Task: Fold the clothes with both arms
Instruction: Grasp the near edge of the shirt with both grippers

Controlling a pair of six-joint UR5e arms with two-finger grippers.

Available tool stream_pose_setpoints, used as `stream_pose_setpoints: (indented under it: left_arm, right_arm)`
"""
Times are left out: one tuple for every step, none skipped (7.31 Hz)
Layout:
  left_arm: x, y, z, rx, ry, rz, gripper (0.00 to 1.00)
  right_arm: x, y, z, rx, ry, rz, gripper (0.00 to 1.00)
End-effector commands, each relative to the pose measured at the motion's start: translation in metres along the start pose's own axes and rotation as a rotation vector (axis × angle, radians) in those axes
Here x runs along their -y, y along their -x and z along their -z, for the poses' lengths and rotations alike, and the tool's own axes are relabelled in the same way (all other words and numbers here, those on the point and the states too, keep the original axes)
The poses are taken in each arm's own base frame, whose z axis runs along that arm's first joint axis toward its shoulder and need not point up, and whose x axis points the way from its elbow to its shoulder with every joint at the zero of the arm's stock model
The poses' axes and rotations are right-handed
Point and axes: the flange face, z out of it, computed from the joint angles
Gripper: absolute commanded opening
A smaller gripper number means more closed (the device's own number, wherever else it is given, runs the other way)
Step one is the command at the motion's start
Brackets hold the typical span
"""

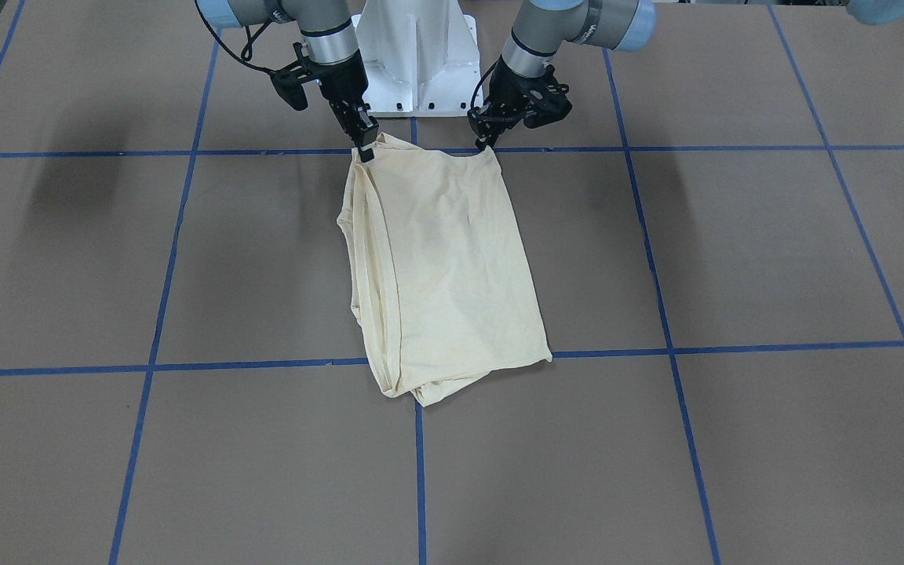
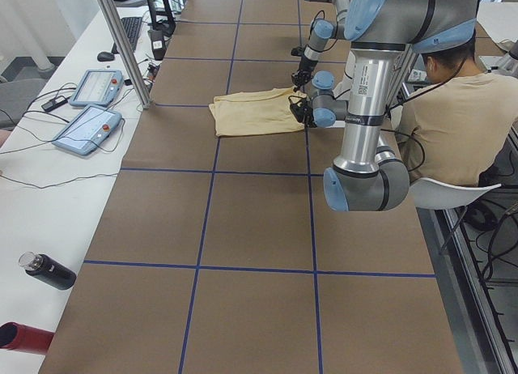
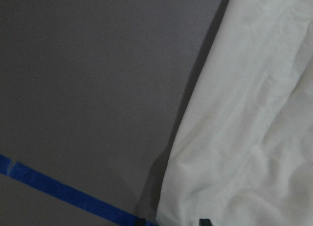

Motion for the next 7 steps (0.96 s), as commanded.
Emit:
stream_pose_setpoints:
  left_arm:
    - [-0.0019,-0.0023,0.0049,-0.008,0.005,-0.001,0.00]
    - [-0.0022,-0.0047,0.0082,-0.016,0.008,0.000,0.00]
    - [-0.0023,-0.0066,0.0143,-0.026,0.011,0.001,0.00]
    - [-0.0025,-0.0018,0.0118,-0.017,0.009,-0.001,0.00]
    - [-0.0018,-0.0004,0.0090,-0.011,0.007,-0.001,0.32]
    - [-0.0019,-0.0007,0.0072,-0.009,0.005,-0.004,0.56]
    - [-0.0023,-0.0014,0.0074,-0.010,0.006,-0.004,0.57]
  right_arm:
    - [0.0001,-0.0001,-0.0001,0.000,0.000,-0.001,0.00]
    - [0.0001,-0.0001,-0.0001,0.000,0.000,0.001,0.00]
    - [0.0001,-0.0001,-0.0001,0.000,0.000,-0.001,0.00]
    - [0.0001,-0.0001,-0.0001,0.000,0.000,-0.001,0.00]
    - [0.0007,-0.0006,-0.0004,-0.001,-0.001,0.000,0.00]
    - [0.0000,-0.0013,-0.0004,-0.002,0.000,0.000,0.00]
    - [0.0000,-0.0013,-0.0004,-0.002,0.000,0.000,0.00]
